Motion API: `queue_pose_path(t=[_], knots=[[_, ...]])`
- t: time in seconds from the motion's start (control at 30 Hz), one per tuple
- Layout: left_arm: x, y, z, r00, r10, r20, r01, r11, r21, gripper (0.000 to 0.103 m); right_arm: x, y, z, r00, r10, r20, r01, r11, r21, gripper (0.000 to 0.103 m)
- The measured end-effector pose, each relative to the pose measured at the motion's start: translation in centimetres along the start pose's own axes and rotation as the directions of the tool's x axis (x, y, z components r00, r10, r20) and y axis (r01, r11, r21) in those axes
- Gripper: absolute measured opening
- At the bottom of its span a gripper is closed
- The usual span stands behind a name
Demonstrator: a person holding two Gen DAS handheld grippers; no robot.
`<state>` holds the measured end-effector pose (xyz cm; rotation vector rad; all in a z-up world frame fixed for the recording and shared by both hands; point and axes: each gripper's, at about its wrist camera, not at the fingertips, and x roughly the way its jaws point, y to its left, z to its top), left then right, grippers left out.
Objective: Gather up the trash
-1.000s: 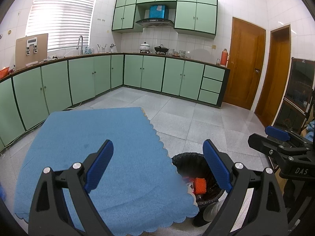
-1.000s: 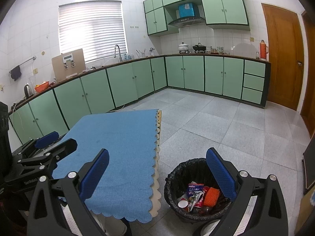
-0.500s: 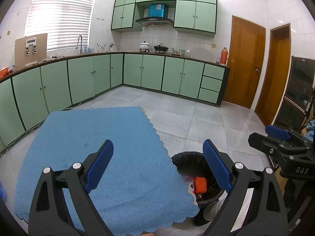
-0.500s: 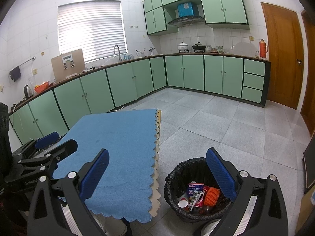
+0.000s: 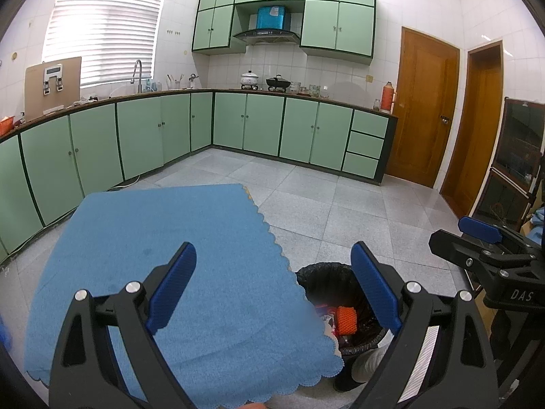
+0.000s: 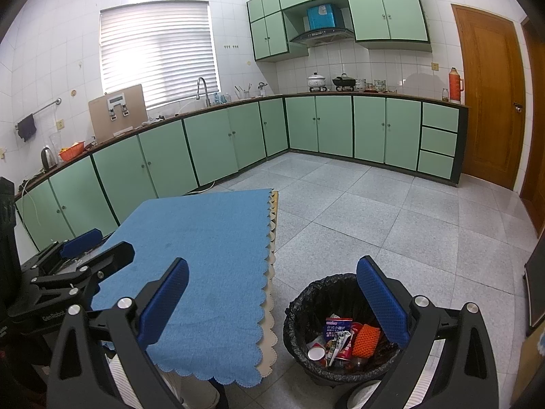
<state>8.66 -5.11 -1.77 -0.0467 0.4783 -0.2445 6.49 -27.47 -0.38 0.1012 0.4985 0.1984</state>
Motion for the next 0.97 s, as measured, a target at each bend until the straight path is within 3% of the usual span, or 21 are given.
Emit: queue_pose_path(t=[0.97], knots=[[0.7, 0.3, 0.5, 1.0, 0.005, -0.021, -0.005, 1.0, -0.002, 0.089, 1.4, -1.1, -0.5, 1.0, 0.002, -0.027, -0.002, 1.0, 0.024, 0.097]])
